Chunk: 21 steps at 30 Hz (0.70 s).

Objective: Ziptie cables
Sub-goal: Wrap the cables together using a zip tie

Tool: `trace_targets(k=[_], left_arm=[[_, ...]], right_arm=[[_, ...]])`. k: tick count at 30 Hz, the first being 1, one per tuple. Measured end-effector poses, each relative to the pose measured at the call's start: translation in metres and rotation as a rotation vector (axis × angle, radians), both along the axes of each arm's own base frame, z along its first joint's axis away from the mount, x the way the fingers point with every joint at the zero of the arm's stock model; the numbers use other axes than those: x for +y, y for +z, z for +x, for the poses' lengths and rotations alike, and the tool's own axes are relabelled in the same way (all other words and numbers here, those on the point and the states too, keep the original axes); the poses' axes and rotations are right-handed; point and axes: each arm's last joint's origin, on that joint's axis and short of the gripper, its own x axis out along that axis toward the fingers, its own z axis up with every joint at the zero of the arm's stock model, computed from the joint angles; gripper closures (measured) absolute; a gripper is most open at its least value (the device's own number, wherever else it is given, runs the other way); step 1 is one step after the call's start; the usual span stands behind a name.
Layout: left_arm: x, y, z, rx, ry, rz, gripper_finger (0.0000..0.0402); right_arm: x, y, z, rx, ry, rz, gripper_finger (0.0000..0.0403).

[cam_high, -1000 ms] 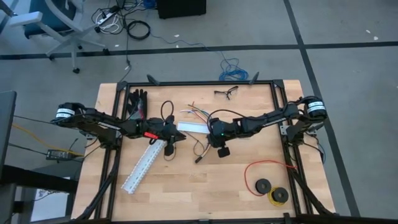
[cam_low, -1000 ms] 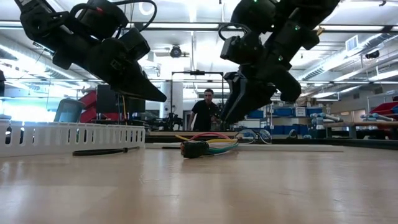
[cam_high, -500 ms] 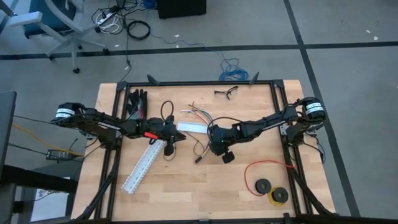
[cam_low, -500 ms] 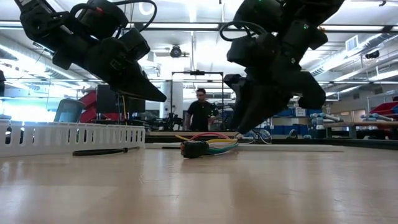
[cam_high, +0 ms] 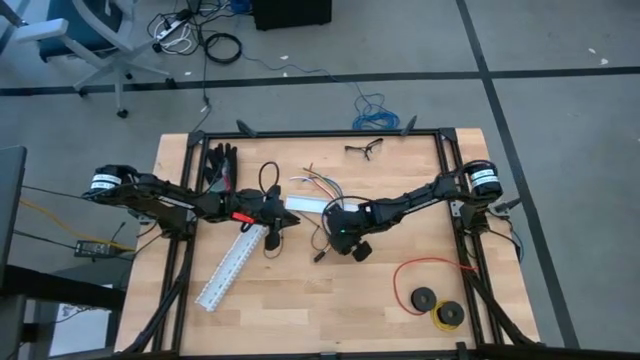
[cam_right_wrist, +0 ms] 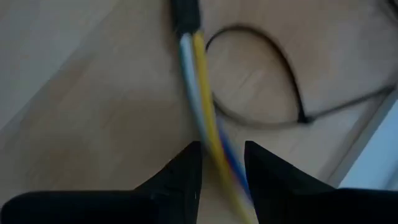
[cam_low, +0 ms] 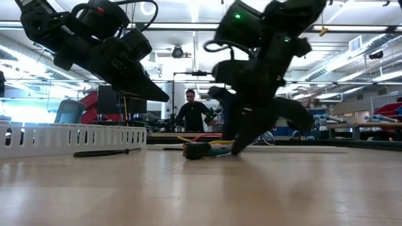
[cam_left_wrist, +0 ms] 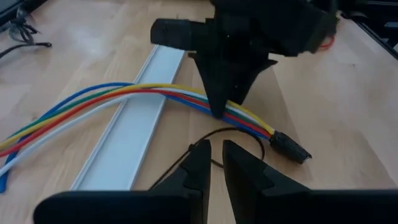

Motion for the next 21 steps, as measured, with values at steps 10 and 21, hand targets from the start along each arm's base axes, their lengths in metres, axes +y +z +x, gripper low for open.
trace_targets(k=[10, 21], left_arm=[[0.0, -0.005, -0.002, 0.057, 0.012, 0.016, 0.0351], [0.003, -0.007, -0.004, 0.089, 0.09, 0.053, 0.0351]], right_arm=[[-0.002, 0.018, 0.0, 0.097, -0.153, 0.016, 0.0392], [0.017, 0.07, -0.029, 0.084, -0.26, 0.181, 0.04]])
